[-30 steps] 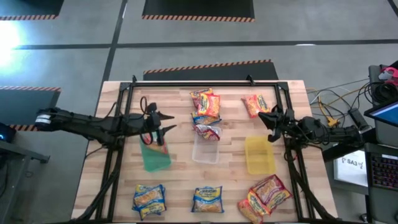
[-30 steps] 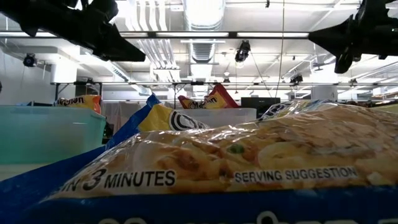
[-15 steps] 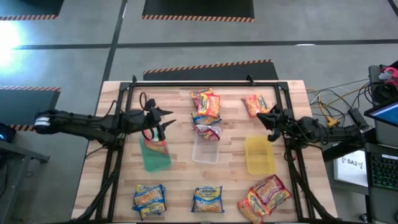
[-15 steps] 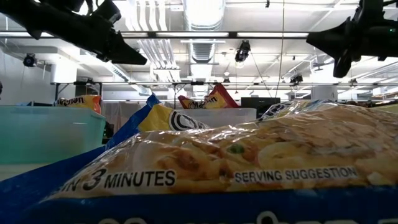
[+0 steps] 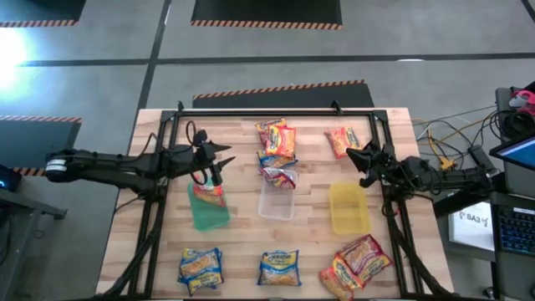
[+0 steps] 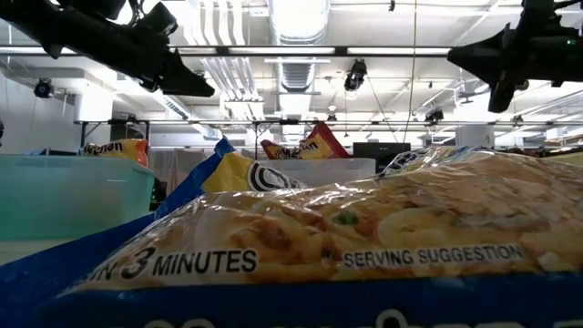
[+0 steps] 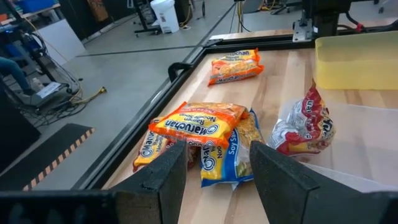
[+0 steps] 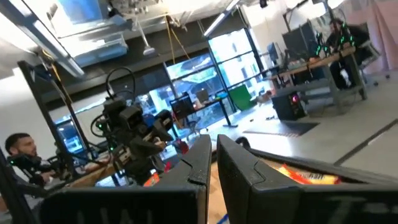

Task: Sort Maruchan noodles
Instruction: Put the orange noodle pack into the green bin

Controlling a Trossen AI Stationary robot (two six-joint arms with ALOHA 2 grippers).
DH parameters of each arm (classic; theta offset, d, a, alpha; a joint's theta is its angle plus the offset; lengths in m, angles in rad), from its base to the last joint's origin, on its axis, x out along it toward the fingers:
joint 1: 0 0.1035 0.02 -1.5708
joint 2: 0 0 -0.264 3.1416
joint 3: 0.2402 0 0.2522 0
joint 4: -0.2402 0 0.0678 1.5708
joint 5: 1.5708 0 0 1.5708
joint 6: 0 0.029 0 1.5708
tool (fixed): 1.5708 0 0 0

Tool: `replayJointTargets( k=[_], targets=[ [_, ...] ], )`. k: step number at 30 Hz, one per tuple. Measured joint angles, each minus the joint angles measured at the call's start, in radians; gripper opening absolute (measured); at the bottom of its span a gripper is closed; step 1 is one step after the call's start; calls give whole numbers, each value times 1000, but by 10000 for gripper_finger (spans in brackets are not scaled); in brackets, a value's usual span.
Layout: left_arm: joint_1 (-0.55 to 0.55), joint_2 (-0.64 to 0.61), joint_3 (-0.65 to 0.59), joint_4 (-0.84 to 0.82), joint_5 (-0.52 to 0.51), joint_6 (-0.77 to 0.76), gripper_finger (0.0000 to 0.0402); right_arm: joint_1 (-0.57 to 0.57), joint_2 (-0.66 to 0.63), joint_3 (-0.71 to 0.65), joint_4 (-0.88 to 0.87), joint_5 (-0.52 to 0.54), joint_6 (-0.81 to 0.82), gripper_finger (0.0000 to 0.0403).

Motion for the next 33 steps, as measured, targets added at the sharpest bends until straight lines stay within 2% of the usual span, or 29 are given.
replayJointTargets(
  k=[4,11,16,18,22,24,26,28,33],
  targets=[
    [0,0,0,0,-1,0,158,0,24,0,30,80,36,18],
    [2,0,0,0,-2,0,158,0,106,1,267,78,-26,18],
    [2,0,0,0,-2,0,158,0,216,49,259,78,-25,18],
    [2,0,0,0,-14,0,158,0,271,83,261,128,-38,18],
    [2,0,0,-7,-52,-2,158,-1,385,157,261,297,-168,18],
    [2,0,0,-9,-60,-3,158,-4,441,192,252,370,-171,18],
    [2,-1,0,-18,-62,-3,158,-16,488,235,189,400,-105,18],
    [2,-1,0,-26,-62,-3,158,-36,522,290,52,402,-28,18],
    [2,-1,0,-32,-62,-3,158,-104,586,471,-491,380,201,41]
  ],
)
